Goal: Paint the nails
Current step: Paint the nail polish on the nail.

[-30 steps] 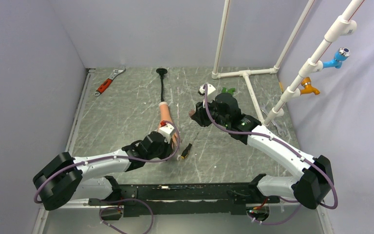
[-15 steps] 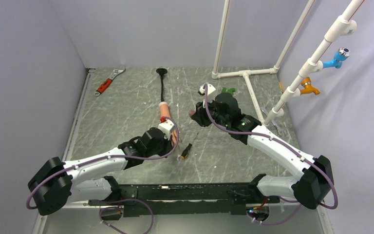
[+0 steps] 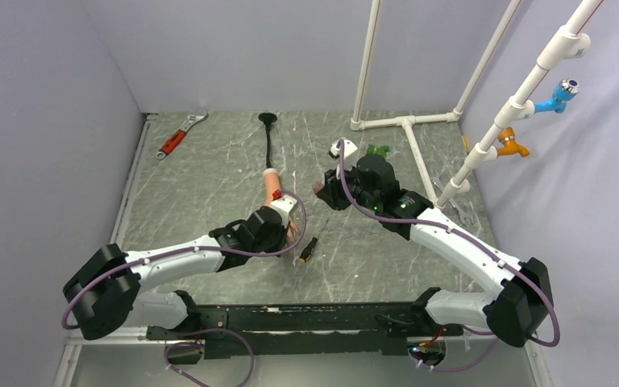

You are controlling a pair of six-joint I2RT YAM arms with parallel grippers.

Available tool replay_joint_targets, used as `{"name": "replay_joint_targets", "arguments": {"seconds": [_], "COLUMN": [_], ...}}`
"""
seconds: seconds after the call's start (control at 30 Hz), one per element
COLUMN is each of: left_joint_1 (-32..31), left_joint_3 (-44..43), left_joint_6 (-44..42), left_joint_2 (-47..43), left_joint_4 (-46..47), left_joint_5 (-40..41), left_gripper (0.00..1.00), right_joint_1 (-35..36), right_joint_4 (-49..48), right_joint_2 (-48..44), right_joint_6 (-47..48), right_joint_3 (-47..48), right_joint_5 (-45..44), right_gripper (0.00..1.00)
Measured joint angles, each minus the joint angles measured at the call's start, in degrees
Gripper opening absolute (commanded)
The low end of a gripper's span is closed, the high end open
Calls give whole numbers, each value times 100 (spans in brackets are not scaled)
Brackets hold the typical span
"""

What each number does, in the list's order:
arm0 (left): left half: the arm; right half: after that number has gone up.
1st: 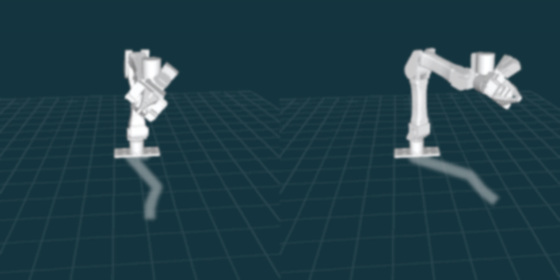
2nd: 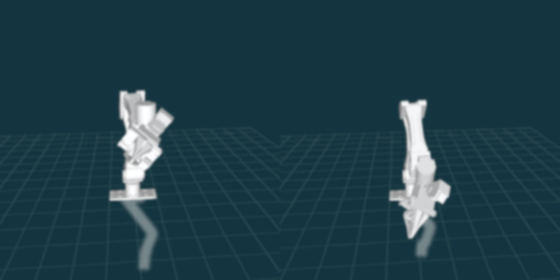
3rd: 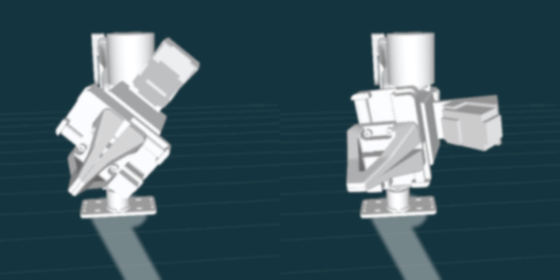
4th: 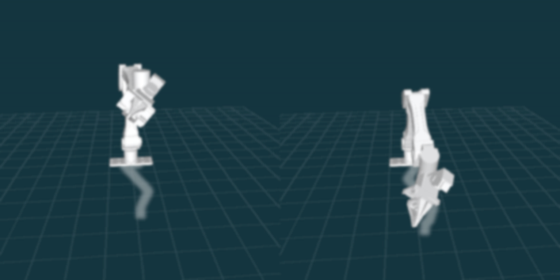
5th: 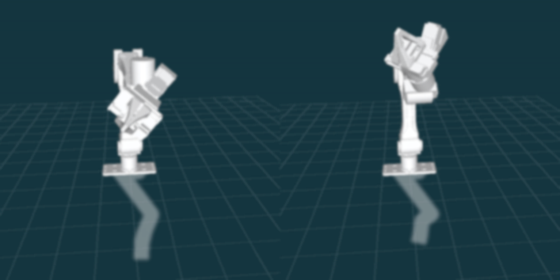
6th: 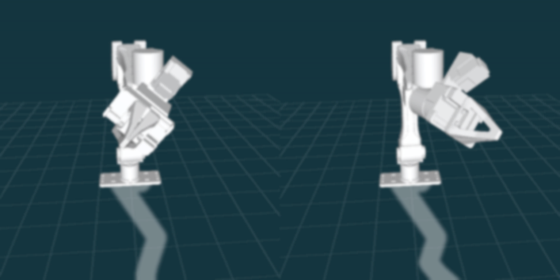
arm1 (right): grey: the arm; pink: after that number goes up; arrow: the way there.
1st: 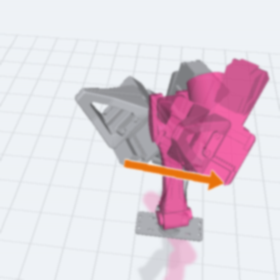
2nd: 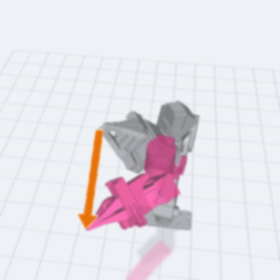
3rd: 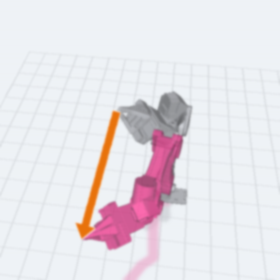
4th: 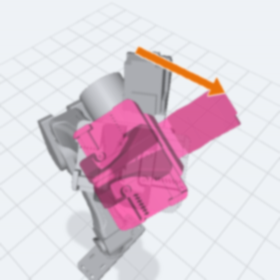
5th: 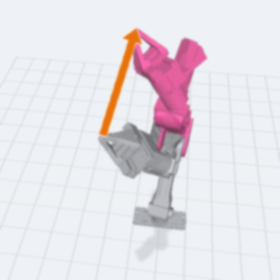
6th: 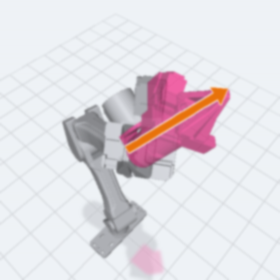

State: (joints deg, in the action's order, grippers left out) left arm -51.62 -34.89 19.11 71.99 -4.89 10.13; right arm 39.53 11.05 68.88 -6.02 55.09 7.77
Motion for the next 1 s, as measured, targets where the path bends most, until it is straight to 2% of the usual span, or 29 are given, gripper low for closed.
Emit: {"name": "replay_joint_targets", "arguments": {"seconds": [1.0], "left_joint_1": [-138], "left_joint_3": [0], "left_joint_6": [26], "left_joint_2": [212], "left_joint_4": [229], "left_joint_5": [-245], "left_gripper": [0], "right_joint_1": [0], "right_joint_4": [2], "right_joint_2": [-140], "right_joint_6": [2], "right_joint_3": [-37], "right_joint_5": [-20], "right_gripper": [0]}}
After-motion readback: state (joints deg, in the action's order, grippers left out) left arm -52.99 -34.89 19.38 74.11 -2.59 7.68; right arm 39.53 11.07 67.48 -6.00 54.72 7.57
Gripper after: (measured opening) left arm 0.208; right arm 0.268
